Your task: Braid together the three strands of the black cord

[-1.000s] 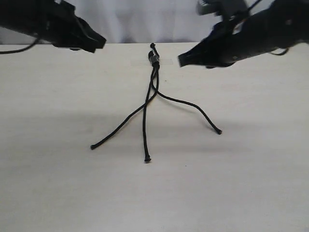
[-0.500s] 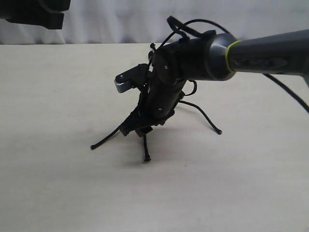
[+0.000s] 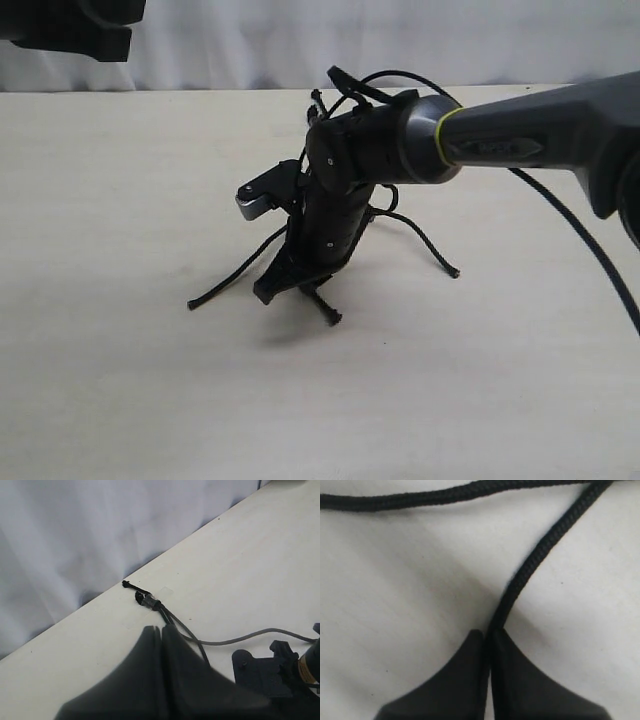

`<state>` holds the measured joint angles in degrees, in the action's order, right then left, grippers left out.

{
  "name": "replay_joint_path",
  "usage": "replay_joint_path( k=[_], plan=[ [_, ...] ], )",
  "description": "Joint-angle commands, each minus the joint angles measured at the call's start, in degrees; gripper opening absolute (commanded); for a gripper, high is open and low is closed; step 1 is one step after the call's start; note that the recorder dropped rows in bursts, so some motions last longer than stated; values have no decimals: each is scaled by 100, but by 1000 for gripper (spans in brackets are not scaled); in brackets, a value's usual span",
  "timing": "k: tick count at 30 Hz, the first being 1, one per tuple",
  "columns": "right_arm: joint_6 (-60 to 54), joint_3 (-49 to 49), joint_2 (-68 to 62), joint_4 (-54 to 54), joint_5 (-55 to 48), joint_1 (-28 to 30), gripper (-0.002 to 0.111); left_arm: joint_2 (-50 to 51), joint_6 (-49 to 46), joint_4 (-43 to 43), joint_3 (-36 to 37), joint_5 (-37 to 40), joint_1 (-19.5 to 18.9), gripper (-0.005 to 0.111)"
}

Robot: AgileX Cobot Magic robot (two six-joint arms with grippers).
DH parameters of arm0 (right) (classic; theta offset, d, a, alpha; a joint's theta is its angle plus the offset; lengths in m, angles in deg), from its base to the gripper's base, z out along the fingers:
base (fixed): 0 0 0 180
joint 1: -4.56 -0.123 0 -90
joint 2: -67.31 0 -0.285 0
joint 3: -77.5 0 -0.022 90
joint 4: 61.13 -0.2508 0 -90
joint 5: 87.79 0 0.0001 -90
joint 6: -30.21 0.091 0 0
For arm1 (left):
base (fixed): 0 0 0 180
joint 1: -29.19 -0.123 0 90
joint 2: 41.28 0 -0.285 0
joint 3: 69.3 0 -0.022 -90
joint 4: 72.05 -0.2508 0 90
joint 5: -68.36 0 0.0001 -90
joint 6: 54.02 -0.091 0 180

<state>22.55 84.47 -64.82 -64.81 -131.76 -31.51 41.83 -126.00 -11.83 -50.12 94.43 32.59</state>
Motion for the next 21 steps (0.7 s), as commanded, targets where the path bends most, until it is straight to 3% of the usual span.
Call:
replay_joint_path(
  k=[1,11,17,21],
  plan=[
    [-123,51,-24,368,-35,-2,5,-32,4,70,24,-5,4,0],
    [84,647,-14,726,-970,112,4,-32,4,70,24,-5,4,0],
    [516,636,-14,642,-1030,206,5,-32,4,70,24,7,4,0],
    [765,636,-14,727,-1015,129,29,-32,4,70,24,7,4,0]
  ],
)
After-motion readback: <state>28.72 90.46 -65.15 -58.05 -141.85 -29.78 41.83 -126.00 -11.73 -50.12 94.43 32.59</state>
